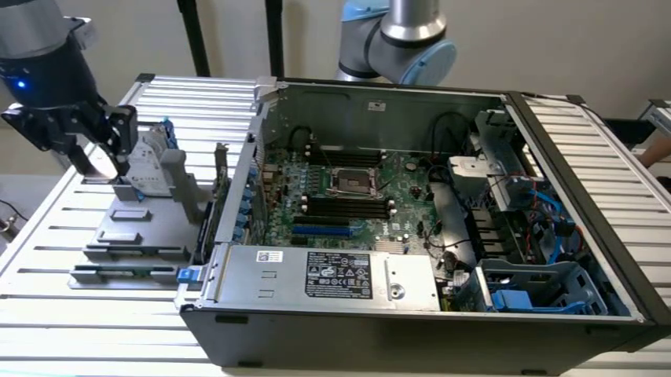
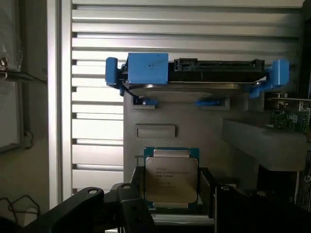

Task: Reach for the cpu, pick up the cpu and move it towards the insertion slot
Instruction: 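Pick up the cpu and move it towards the insertion slot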

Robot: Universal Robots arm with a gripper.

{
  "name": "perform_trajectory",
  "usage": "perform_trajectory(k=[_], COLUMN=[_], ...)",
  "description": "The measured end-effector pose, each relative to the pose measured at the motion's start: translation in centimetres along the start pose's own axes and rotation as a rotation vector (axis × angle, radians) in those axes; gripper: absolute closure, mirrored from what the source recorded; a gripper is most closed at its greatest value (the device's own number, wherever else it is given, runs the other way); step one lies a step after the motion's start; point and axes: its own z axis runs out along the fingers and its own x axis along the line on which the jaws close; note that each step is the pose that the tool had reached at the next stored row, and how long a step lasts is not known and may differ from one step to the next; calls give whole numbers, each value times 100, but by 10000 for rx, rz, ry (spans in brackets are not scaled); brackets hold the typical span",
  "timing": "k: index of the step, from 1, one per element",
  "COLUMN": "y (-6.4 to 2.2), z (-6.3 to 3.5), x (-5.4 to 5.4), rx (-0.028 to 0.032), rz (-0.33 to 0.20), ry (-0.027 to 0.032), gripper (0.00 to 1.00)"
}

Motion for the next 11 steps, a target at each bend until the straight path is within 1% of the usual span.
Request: perform_trajectory(k=[6,8,11], y=[42,54,64], z=[-265,-325,-374], x=[-171,-227,-325], rx=[1,0,-6], rz=[0,0,0], ry=[1,1,1], gripper=[46,46,46])
